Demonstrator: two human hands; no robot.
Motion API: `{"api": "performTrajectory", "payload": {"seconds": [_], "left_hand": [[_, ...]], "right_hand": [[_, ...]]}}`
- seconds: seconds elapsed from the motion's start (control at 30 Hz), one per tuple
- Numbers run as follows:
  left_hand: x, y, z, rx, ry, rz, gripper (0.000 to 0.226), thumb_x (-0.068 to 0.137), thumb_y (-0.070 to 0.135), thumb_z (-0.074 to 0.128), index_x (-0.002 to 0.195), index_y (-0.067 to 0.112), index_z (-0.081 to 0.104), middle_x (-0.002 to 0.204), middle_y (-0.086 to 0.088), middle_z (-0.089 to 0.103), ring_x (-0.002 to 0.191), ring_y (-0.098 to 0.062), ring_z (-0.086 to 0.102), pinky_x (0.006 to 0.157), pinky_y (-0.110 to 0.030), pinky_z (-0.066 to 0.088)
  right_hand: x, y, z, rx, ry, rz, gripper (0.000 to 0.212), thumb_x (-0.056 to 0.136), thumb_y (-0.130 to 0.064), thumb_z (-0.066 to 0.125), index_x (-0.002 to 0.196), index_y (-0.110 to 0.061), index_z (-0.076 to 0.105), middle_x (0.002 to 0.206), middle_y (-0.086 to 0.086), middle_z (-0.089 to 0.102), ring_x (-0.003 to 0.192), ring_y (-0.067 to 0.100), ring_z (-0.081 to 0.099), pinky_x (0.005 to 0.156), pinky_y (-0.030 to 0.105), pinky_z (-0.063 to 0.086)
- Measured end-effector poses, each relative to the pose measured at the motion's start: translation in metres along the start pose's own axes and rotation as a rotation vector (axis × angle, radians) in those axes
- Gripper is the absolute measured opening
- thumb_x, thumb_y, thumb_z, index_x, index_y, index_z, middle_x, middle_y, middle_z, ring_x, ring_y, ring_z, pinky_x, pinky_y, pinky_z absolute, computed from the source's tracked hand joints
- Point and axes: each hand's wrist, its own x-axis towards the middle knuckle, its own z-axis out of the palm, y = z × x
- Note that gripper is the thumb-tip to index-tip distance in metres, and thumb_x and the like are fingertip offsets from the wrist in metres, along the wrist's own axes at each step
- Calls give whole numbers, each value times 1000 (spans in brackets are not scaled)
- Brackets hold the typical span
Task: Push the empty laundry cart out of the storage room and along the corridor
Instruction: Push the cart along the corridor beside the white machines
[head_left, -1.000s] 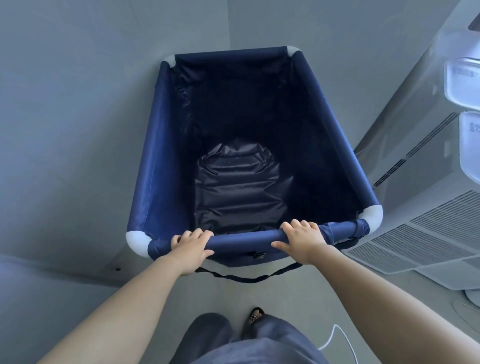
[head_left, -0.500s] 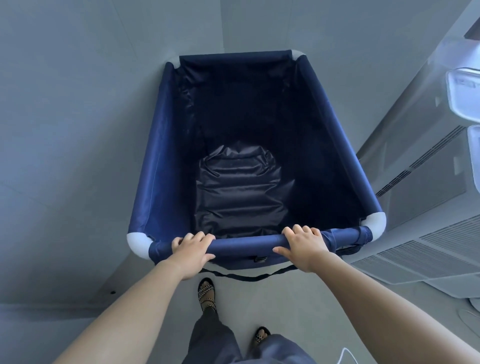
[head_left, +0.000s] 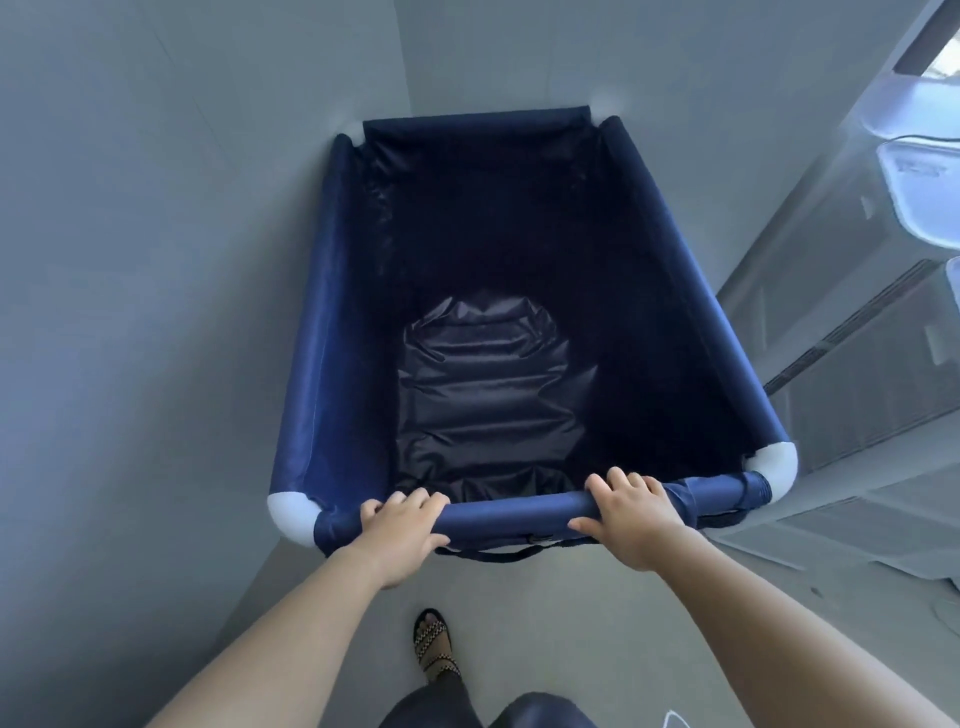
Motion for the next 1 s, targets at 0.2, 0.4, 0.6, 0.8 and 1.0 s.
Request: {"api": "performTrajectory", "payload": {"seconds": [0.2,0.4,0.6,0.8,1.0], "left_hand": [[2,0,-10,-53,-94,49,36,96,41,38,130,27,32,125,2,44,112,-23,40,95,-44,28],[-3,1,-8,-71,-50,25,37,96,41,38,131,29,33,127,2,44,114,-23,40,98,-44,28],[-25,18,11,-80,154,-103,34,94,42,44,126,31,39,123,4,49,115,-21,42,103,-42,23],[-48,39,29,-14,120,-237,42,90,52,45,123,28,36,118,-2,47,114,-24,41,107,-47,20],[-80,45,48,-1,111,-221,40,91,52,44,121,27,37,115,-1,46,110,-24,42,105,-46,23]], "right_hand": [[-2,3,-2,4,17,13,58,89,-66,29,127,-24,37,118,1,47,109,23,47,98,35,32],[-10,-6,2,1,68,49,57,90,-64,29,126,-21,37,117,4,47,109,24,46,99,34,32],[-22,-7,8,-59,82,16,58,90,-65,25,125,-20,38,117,4,50,109,24,48,96,36,34],[-47,-5,28,-92,120,-48,58,89,-66,24,117,-19,41,109,4,55,101,24,52,89,36,37],[-82,-15,48,-79,126,-39,57,89,-65,27,117,-18,42,110,6,55,102,26,52,89,37,37]]}}
